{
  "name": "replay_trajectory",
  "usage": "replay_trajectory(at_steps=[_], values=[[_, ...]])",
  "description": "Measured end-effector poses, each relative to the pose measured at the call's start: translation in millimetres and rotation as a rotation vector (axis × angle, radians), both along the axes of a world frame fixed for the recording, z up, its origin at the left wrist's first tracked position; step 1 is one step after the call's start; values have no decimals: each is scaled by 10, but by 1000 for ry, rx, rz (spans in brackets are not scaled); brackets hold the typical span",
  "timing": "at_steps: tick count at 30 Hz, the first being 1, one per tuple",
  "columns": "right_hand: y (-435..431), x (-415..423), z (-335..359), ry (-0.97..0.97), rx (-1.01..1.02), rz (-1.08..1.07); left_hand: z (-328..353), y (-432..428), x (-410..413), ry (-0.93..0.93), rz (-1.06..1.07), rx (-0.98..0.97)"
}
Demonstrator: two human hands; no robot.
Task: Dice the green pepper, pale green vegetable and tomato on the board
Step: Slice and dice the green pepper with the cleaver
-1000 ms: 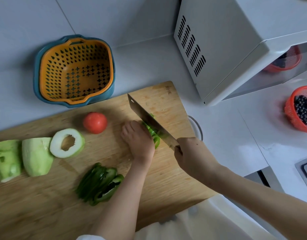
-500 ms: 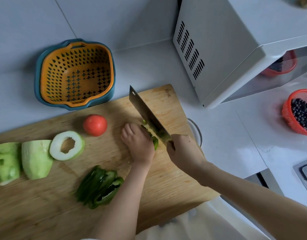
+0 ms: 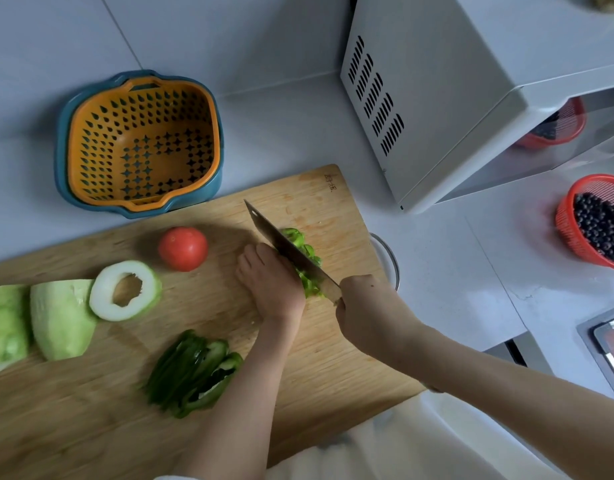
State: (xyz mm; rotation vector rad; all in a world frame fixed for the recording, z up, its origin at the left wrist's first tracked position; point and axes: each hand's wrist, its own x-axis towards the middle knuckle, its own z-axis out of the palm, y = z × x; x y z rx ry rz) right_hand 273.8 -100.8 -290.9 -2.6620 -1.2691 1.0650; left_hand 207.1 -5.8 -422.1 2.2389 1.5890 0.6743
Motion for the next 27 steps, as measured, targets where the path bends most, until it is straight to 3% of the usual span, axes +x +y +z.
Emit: replay_trajectory(at_steps=[5, 12, 18, 23, 27], values=[[229, -70, -281, 24, 100, -52, -62, -11, 3, -1, 20, 70], [-5, 39, -196, 61, 244, -153, 80, -15, -40, -160, -24, -86], [-203, -6, -47, 19, 196, -78, 109, 47, -223, -261, -43, 16], [-257, -94, -58, -7, 187, -51, 36, 74, -309, -265, -29, -9], [-243, -104, -77, -33, 140, -28, 19, 27, -274, -140, -55, 16]])
